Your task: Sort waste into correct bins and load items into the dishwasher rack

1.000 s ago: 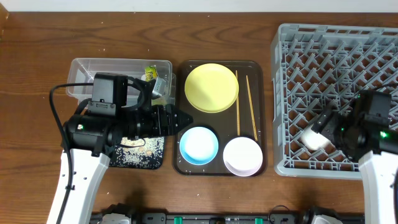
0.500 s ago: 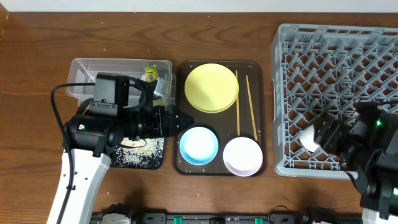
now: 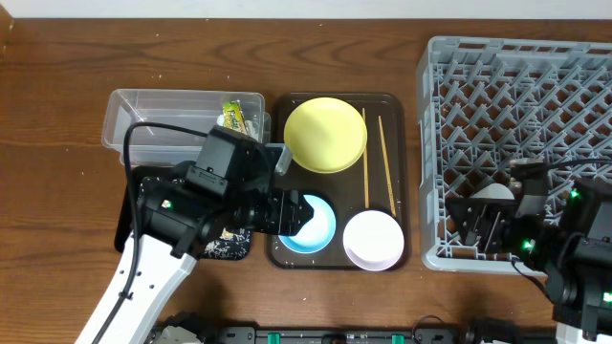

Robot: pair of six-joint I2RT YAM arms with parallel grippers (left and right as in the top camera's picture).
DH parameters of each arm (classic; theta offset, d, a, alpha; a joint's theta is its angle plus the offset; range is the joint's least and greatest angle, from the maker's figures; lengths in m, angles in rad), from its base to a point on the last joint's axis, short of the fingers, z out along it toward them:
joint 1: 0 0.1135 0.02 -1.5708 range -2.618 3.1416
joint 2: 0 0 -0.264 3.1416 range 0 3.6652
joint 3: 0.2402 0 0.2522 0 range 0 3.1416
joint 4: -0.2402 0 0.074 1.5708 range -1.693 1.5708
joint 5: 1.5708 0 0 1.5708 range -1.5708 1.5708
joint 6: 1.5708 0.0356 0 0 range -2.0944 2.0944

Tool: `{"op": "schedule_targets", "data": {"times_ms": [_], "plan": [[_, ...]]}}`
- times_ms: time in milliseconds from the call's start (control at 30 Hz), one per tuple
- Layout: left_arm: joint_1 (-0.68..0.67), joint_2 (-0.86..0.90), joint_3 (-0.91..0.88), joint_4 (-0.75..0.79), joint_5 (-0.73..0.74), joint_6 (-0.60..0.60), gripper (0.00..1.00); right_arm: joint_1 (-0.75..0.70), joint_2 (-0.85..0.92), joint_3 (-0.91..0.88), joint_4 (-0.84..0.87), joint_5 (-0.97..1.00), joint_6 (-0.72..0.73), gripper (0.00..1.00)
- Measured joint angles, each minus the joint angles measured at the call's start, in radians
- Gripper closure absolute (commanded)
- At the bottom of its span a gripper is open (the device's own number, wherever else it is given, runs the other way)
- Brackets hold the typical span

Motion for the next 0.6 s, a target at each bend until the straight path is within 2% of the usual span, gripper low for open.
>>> {"op": "schedule_targets", "data": {"times_ms": [233,367,500,600], "plan": [[0.021,-0.018,0.003,-0.045,-0.169,-0.021,0.34,0.132,0.0,0.0,0.014,0.008,-0.044,0.01],[0.058,-0.064,0.078,-0.168,-0.386,-0.023,0.19,0.148,0.0,0.0,0.042,0.032,-0.053,0.01],[0.073,-0.16,0.221,-0.213,-0.602,-0.03,0.15,0.148,0.0,0.0,0.042,0.043,-0.053,0.01],[0.073,-0.252,0.274,-0.218,-0.692,-0.032,0.14,0.148,0.0,0.0,0.042,0.047,-0.053,0.01]]}}
